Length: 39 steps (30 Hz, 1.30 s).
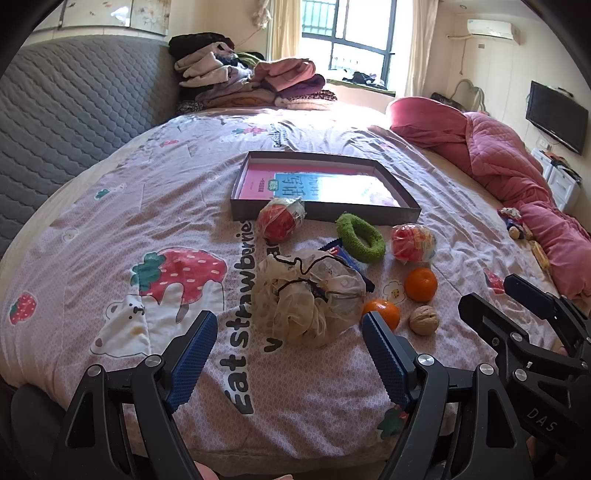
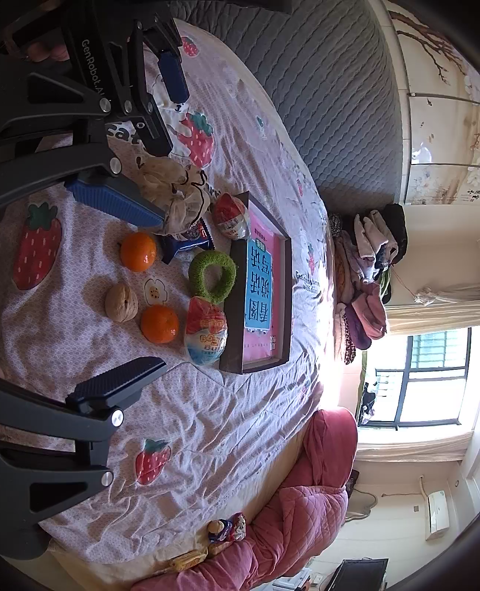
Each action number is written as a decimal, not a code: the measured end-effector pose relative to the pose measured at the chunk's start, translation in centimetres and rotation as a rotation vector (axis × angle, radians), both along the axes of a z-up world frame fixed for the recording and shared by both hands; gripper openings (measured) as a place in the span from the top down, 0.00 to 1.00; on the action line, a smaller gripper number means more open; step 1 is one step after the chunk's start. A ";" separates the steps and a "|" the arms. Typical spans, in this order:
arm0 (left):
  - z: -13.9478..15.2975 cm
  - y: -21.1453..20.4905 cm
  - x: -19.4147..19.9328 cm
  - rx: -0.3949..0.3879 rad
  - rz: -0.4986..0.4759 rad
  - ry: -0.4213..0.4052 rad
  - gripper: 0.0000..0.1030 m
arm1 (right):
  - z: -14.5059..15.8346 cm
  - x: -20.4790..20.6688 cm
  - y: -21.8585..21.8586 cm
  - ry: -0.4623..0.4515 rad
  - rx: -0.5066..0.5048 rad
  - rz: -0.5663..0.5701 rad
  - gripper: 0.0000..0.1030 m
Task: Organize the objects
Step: 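Move the left tool to the white mesh bag while the right tool approaches the walnut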
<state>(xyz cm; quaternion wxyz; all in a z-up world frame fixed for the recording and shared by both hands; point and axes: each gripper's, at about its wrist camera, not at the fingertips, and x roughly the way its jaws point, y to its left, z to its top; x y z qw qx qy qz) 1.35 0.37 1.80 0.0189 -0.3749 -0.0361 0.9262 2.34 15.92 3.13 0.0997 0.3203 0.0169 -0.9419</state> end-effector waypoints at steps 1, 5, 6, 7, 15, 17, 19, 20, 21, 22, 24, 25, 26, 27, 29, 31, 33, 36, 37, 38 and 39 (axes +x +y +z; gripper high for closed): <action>0.0 0.0 0.0 -0.001 0.000 -0.001 0.21 | 0.0 0.0 0.0 -0.001 0.000 0.000 0.30; -0.2 0.1 0.0 -0.001 0.000 -0.005 0.21 | 0.0 0.0 0.0 -0.003 0.000 -0.001 0.30; -0.2 0.0 0.0 -0.001 0.000 -0.006 0.21 | 0.0 0.0 0.0 -0.004 0.000 -0.001 0.30; -0.1 0.0 0.0 -0.001 0.001 -0.005 0.21 | -0.1 0.0 0.0 -0.004 -0.002 -0.001 0.30; -0.2 -0.1 0.0 -0.002 0.001 -0.007 0.21 | -0.1 0.2 0.1 0.000 -0.001 -0.003 0.30; -0.2 -0.2 0.1 -0.003 0.004 -0.007 0.21 | 0.0 0.2 0.2 0.001 -0.004 -0.005 0.30; -0.2 -0.2 0.1 -0.003 0.005 -0.006 0.21 | 0.0 0.2 0.2 0.003 -0.003 -0.007 0.30; -0.2 -0.2 0.1 -0.003 0.005 -0.007 0.21 | 0.0 0.2 0.2 0.004 -0.004 -0.007 0.30; -0.1 -0.2 0.1 -0.003 0.006 -0.006 0.21 | 0.0 0.2 0.2 0.003 -0.005 -0.006 0.30; -0.1 -0.2 0.1 -0.005 0.005 -0.007 0.21 | 0.0 0.2 0.2 0.003 -0.004 -0.007 0.30; -0.2 -0.2 0.1 -0.006 0.004 -0.010 0.21 | 0.0 0.2 0.3 0.002 -0.003 -0.005 0.30; -0.2 -0.1 0.1 -0.009 0.003 -0.012 0.21 | 0.0 0.2 0.3 0.001 -0.004 -0.006 0.30; -0.2 -0.1 0.1 -0.011 0.004 -0.014 0.21 | 0.0 0.2 0.4 0.000 -0.004 -0.005 0.30; -0.3 -0.1 0.1 -0.011 0.003 -0.016 0.21 | 0.0 0.2 0.4 -0.002 -0.002 -0.003 0.30; -0.5 -0.1 0.0 -0.014 0.004 -0.023 0.21 | -0.1 0.2 0.4 -0.007 -0.001 -0.007 0.30; -0.7 0.0 -0.1 -0.014 0.005 -0.031 0.21 | -0.3 0.0 0.4 -0.017 0.002 -0.010 0.30; -0.9 -0.1 -0.2 -0.017 0.009 -0.041 0.21 | -0.5 -0.1 0.4 -0.025 0.001 -0.009 0.30; -1.4 -0.1 -0.5 -0.017 0.011 -0.059 0.21 | -0.9 -0.2 0.3 -0.035 0.005 -0.008 0.30; -1.5 -0.1 -0.5 -0.018 0.010 -0.065 0.21 | -1.0 -0.2 0.4 -0.040 0.004 -0.009 0.30; -1.7 -0.1 -0.6 -0.021 0.011 -0.071 0.21 | -1.1 -0.3 0.3 -0.044 0.005 -0.008 0.30; -1.8 -0.1 -0.6 -0.024 0.011 -0.076 0.21 | -1.2 -0.3 0.3 -0.048 0.005 -0.008 0.30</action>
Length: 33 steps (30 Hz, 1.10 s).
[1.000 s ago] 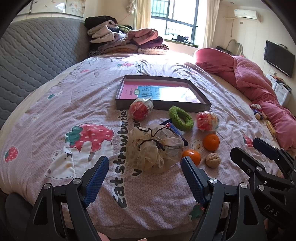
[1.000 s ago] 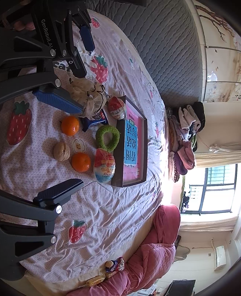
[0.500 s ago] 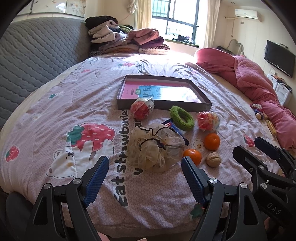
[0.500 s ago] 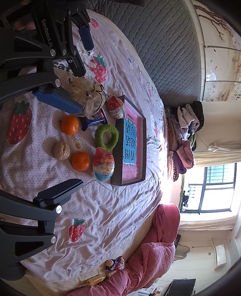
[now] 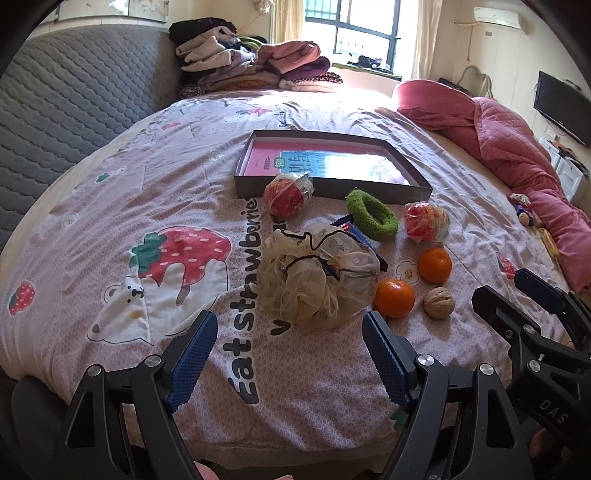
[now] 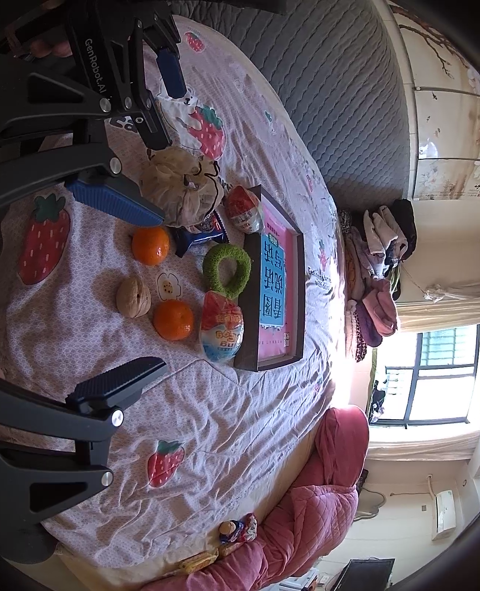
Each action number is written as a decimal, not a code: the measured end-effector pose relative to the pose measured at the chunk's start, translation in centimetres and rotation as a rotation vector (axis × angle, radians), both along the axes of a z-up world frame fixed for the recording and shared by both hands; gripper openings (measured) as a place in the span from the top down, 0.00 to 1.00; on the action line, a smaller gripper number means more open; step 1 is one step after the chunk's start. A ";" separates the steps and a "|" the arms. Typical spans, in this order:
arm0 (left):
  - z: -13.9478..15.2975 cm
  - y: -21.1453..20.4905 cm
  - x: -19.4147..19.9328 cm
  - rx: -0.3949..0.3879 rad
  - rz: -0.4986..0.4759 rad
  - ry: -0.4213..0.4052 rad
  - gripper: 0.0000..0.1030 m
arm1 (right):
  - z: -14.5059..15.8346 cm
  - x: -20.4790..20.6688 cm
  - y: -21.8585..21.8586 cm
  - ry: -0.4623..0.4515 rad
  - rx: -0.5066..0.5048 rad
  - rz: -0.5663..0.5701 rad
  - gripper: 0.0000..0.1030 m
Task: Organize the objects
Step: 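Move the left tool to the white mesh bag while the right tool approaches the walnut, then close the left tool on the mesh bag while the right tool closes on the walnut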
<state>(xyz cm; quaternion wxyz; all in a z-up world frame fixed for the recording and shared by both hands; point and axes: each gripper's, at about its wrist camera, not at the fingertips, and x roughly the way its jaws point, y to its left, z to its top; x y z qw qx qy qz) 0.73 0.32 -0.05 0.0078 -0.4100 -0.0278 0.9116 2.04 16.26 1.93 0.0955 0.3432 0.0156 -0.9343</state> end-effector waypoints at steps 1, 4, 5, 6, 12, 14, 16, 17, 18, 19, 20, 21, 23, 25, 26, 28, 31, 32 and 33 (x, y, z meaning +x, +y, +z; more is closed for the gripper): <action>-0.2 0.0 -0.1 -0.001 -0.001 -0.006 0.21 | -0.1 -0.1 0.0 -0.004 0.001 -0.002 0.30; -0.6 -0.1 -0.3 0.003 -0.001 -0.024 0.21 | -0.5 -0.3 0.1 -0.015 -0.001 -0.003 0.30; -0.7 -0.1 -0.4 0.004 0.000 -0.029 0.21 | -0.7 -0.3 0.1 -0.020 0.000 -0.003 0.30; -0.8 -0.1 -0.5 0.005 0.000 -0.033 0.21 | -0.8 -0.4 0.2 -0.023 -0.002 -0.002 0.30; -1.3 -0.3 -0.8 0.021 0.007 -0.048 0.21 | -1.8 -0.9 0.4 -0.059 -0.009 -0.003 0.30; -1.4 -0.4 -0.9 0.025 0.009 -0.046 0.21 | -2.2 -1.1 0.6 -0.069 -0.009 -0.008 0.30; -1.6 -0.5 -1.1 0.033 0.010 -0.043 0.21 | -2.7 -1.4 0.8 -0.080 -0.011 -0.014 0.30; -1.7 -0.6 -1.1 0.034 0.010 -0.038 0.21 | -2.9 -1.6 0.9 -0.085 -0.013 -0.017 0.30; -1.7 -0.6 -1.3 0.034 0.011 -0.036 0.21 | -3.2 -1.7 1.0 -0.090 -0.015 -0.020 0.30; -1.8 -0.7 -1.5 0.038 0.013 -0.035 0.21 | -3.4 -1.9 1.0 -0.096 -0.016 -0.021 0.30; -1.9 -0.8 -1.7 0.044 0.013 -0.032 0.21 | -3.6 -2.0 1.1 -0.102 -0.018 -0.023 0.30; -2.1 -1.0 -1.9 0.049 0.014 -0.032 0.21 | -3.8 -2.2 1.2 -0.103 -0.021 -0.021 0.30; -2.4 -1.2 -2.5 0.062 0.022 -0.036 0.21 | -4.2 -2.6 1.1 -0.113 -0.016 -0.020 0.30; -2.8 -1.5 -3.1 0.071 0.031 -0.043 0.21 | -4.7 -2.9 1.1 -0.122 -0.018 -0.012 0.30; -3.0 -1.6 -3.5 0.074 0.036 -0.051 0.21 | -4.9 -3.1 1.1 -0.130 -0.016 -0.013 0.30; -3.4 -1.8 -4.1 0.086 0.039 -0.062 0.21 | -5.2 -3.3 1.0 -0.138 -0.022 -0.006 0.30; -3.9 -1.8 -5.1 0.093 0.046 -0.072 0.21 | -5.6 -3.8 1.1 -0.143 -0.024 -0.008 0.30; -4.0 -1.9 -5.4 0.103 0.045 -0.073 0.21 | -5.7 -3.9 1.1 -0.146 -0.025 -0.011 0.30; -4.1 -1.9 -5.7 0.108 0.044 -0.076 0.21 | -5.8 -4.1 1.1 -0.150 -0.025 -0.014 0.30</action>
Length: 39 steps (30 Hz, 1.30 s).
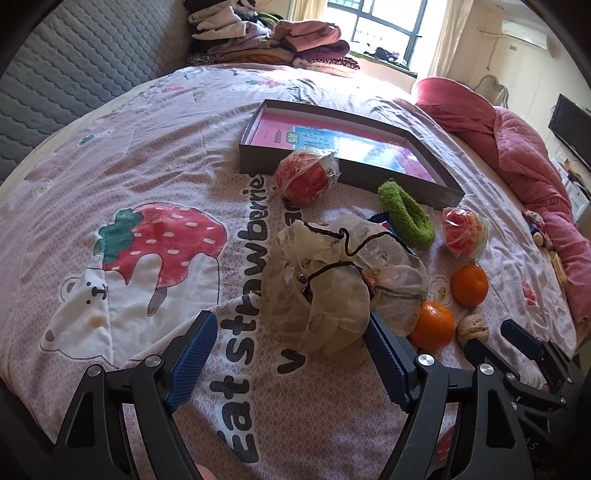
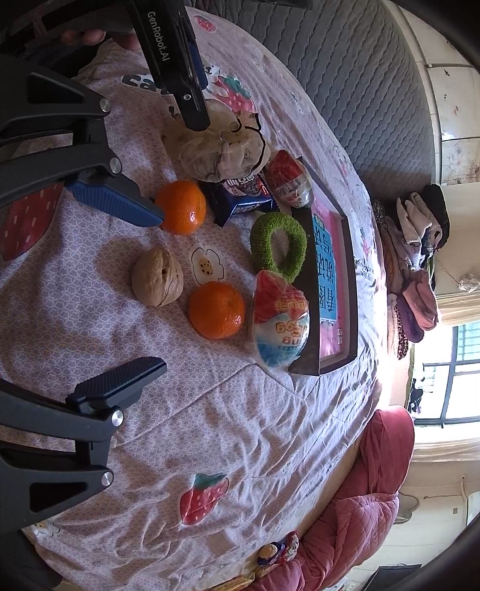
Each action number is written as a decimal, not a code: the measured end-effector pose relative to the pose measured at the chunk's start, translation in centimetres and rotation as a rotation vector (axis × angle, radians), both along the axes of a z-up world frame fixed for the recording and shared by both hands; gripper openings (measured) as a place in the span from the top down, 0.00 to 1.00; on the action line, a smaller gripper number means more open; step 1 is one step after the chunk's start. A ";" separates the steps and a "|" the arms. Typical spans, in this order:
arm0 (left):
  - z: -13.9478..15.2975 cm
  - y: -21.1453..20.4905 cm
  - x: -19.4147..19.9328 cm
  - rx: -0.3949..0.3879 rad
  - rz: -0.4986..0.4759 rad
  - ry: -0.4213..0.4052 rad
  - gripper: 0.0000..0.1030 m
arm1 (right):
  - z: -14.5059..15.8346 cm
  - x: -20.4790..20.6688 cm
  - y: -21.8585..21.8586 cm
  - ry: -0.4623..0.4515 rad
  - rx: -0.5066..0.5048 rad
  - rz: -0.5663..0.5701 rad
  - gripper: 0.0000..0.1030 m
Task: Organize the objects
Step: 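Close the left tool on the mesh bag while the right tool closes on the walnut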
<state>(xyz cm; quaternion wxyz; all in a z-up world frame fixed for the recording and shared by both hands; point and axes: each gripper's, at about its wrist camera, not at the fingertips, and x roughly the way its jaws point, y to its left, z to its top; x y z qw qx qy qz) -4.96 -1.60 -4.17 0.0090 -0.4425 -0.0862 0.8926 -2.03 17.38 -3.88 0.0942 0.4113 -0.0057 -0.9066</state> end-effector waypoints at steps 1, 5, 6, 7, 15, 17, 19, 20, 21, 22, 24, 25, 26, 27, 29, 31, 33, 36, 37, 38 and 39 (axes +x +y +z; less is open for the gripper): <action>-0.2 0.0 -0.3 0.002 -0.001 -0.001 0.21 | -0.1 -0.1 0.0 -0.004 -0.005 0.003 0.30; -0.9 0.0 -1.7 0.033 -0.004 -0.016 0.21 | -0.6 -0.6 0.1 -0.010 -0.008 0.002 0.30; -1.0 0.0 -2.0 0.041 -0.007 -0.020 0.21 | -0.8 -0.7 0.1 -0.013 -0.008 0.001 0.31; -1.1 0.0 -2.3 0.044 -0.006 -0.017 0.21 | -0.8 -0.8 0.1 -0.013 -0.009 0.001 0.31; -1.3 0.3 -3.3 0.026 -0.006 0.008 0.26 | -1.5 -1.4 -0.4 -0.014 0.016 0.019 0.46; -1.3 0.5 -3.2 0.019 -0.012 0.020 0.40 | -1.6 -1.5 -0.7 -0.011 0.027 0.028 0.50; -1.3 0.8 -3.2 0.005 -0.025 0.020 0.56 | -1.7 -1.4 -0.8 -0.006 0.027 0.035 0.55; -1.4 0.9 -3.2 0.000 -0.035 0.019 0.61 | -1.7 -1.4 -0.8 -0.005 0.022 0.041 0.59; -1.4 1.1 -3.1 -0.006 -0.040 0.022 0.64 | -1.7 -1.3 -0.9 -0.004 0.020 0.043 0.64; -1.4 1.2 -3.0 -0.007 -0.047 0.025 0.69 | -1.6 -1.3 -0.9 -0.003 0.020 0.044 0.65; -1.2 1.3 -2.8 -0.001 -0.055 0.033 0.73 | -1.6 -1.2 -0.9 -0.001 0.018 0.046 0.65; -1.1 1.1 -2.7 0.006 -0.052 0.038 0.77 | -1.5 -1.1 -0.8 0.001 0.015 0.047 0.65; -1.1 0.9 -2.6 0.017 -0.051 0.044 0.78 | -1.5 -1.0 -0.8 0.001 0.013 0.048 0.65; -1.1 0.7 -2.4 0.025 -0.053 0.046 0.79 | -1.4 -1.0 -0.8 0.002 0.009 0.049 0.65; -1.1 0.5 -2.3 0.033 -0.056 0.047 0.80 | -1.2 -0.9 -0.7 0.006 0.003 0.050 0.65; -1.0 0.4 -2.0 0.039 -0.058 0.054 0.81 | -1.0 -0.8 -0.7 0.012 0.002 0.047 0.65; -0.6 0.5 -1.7 0.032 -0.063 0.069 0.82 | -0.7 -0.6 -0.7 0.023 -0.002 0.050 0.65; 0.1 0.6 -1.1 0.023 -0.072 0.089 0.82 | -0.1 -0.5 -0.7 0.043 -0.002 0.051 0.65; 0.4 0.7 -0.9 0.023 -0.076 0.095 0.82 | 0.1 -0.4 -0.7 0.049 -0.006 0.052 0.65; 0.6 0.7 -0.8 0.023 -0.077 0.103 0.82 | 0.3 -0.4 -0.8 0.052 -0.008 0.054 0.65; 0.9 0.6 -0.6 0.023 -0.078 0.110 0.82 | 0.4 -0.4 -0.8 0.056 -0.007 0.056 0.65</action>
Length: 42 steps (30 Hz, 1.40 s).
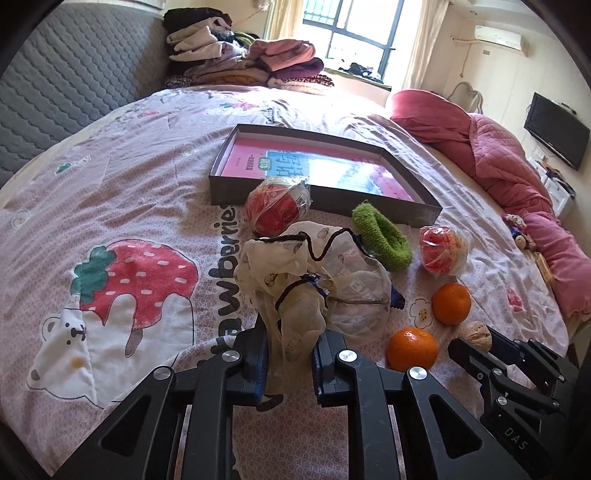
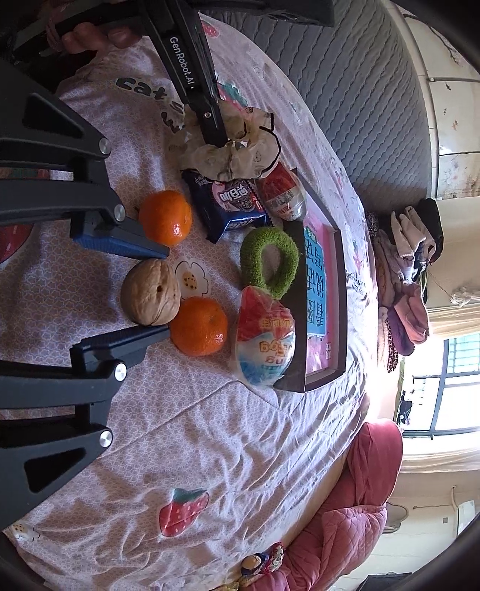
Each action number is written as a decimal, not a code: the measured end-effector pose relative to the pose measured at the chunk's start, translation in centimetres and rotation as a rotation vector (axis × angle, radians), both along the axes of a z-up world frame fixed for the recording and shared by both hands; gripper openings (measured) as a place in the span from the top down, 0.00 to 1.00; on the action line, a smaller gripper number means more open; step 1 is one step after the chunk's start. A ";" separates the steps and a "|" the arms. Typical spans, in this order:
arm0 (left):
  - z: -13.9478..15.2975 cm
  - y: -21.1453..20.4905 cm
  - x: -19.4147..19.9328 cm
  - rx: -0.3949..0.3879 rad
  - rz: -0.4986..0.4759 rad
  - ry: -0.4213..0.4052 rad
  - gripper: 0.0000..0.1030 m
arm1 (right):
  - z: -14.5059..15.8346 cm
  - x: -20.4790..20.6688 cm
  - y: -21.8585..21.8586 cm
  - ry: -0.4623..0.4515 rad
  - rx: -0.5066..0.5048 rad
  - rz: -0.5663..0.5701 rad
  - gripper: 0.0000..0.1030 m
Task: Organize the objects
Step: 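Close the left tool on the mesh bag while the right tool closes on the walnut, then lift and carry the mesh bag and walnut over the pink tray with both tools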
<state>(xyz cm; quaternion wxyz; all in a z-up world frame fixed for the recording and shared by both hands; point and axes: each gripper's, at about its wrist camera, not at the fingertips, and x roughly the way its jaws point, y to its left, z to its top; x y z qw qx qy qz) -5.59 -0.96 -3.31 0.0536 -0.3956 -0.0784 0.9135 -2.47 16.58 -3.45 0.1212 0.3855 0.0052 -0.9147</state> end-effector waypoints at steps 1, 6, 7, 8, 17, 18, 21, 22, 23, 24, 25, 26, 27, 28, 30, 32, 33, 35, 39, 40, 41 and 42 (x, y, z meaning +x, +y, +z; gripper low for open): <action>0.3 0.0 0.0 0.003 0.000 0.005 0.82 | 0.2 -0.1 0.0 0.004 -0.002 0.001 0.65; 1.3 -0.1 0.1 0.010 0.000 0.029 0.82 | 1.3 -0.7 0.1 0.029 -0.012 0.003 0.65; 1.5 0.0 0.0 0.010 -0.002 0.032 0.82 | 1.6 -0.8 0.0 0.035 -0.013 0.004 0.65; 1.7 0.0 0.0 0.010 -0.001 0.036 0.82 | 1.9 -1.0 0.0 0.045 -0.008 0.006 0.65; 3.7 0.4 -1.3 -0.007 -0.007 0.079 0.82 | 3.8 -3.4 -1.0 0.094 -0.016 0.040 0.65; 3.8 0.5 -1.5 -0.010 -0.006 0.082 0.82 | 4.0 -3.7 -1.1 0.102 -0.014 0.044 0.65; 4.1 0.6 -2.2 -0.009 -0.002 0.081 0.82 | 4.5 -4.7 -1.2 0.114 -0.019 0.052 0.65; 4.1 0.6 -2.5 -0.010 -0.001 0.080 0.82 | 4.6 -5.1 -1.3 0.116 -0.020 0.053 0.65; 4.2 0.7 -2.8 -0.011 -0.002 0.078 0.82 | 4.8 -5.5 -1.3 0.120 -0.019 0.055 0.65; 4.2 0.7 -3.0 -0.009 -0.001 0.079 0.82 | 4.9 -5.8 -1.3 0.123 -0.020 0.054 0.65; 4.3 0.8 -3.3 -0.011 -0.001 0.080 0.82 | 5.0 -6.2 -1.3 0.126 -0.021 0.055 0.65; 4.4 0.8 -3.5 -0.013 -0.001 0.083 0.82 | 5.1 -6.6 -1.3 0.130 -0.021 0.058 0.65; 4.4 0.8 -3.8 -0.015 0.002 0.085 0.82 | 5.2 -7.0 -1.3 0.133 -0.019 0.056 0.65; 4.5 0.8 -4.1 -0.015 0.003 0.084 0.82 | 5.3 -7.4 -1.3 0.137 -0.015 0.057 0.65; 4.6 0.9 -4.9 -0.016 0.005 0.086 0.82 | 5.5 -8.2 -1.3 0.141 -0.010 0.061 0.65; 4.8 1.0 -5.7 -0.022 0.008 0.088 0.82 | 5.5 -9.2 -1.4 0.146 0.000 0.064 0.65; 4.9 1.0 -6.1 -0.022 0.010 0.089 0.82 | 5.5 -9.6 -1.4 0.147 -0.002 0.064 0.65; 5.1 0.9 -7.0 -0.024 0.018 0.092 0.82 | 5.5 -10.5 -1.3 0.144 -0.008 0.071 0.65; 5.2 0.8 -8.9 -0.025 0.029 0.090 0.82 | 5.5 -12.2 -1.0 0.141 -0.012 0.073 0.65; 5.2 0.8 -9.4 -0.029 0.033 0.090 0.82 | 5.5 -12.7 -0.9 0.138 -0.011 0.076 0.65; 5.2 0.8 -9.9 -0.030 0.033 0.088 0.82 | 5.5 -13.1 -0.9 0.133 -0.009 0.074 0.65; 5.1 0.8 -10.4 -0.029 0.034 0.085 0.82 | 5.5 -13.6 -0.8 0.133 -0.006 0.073 0.65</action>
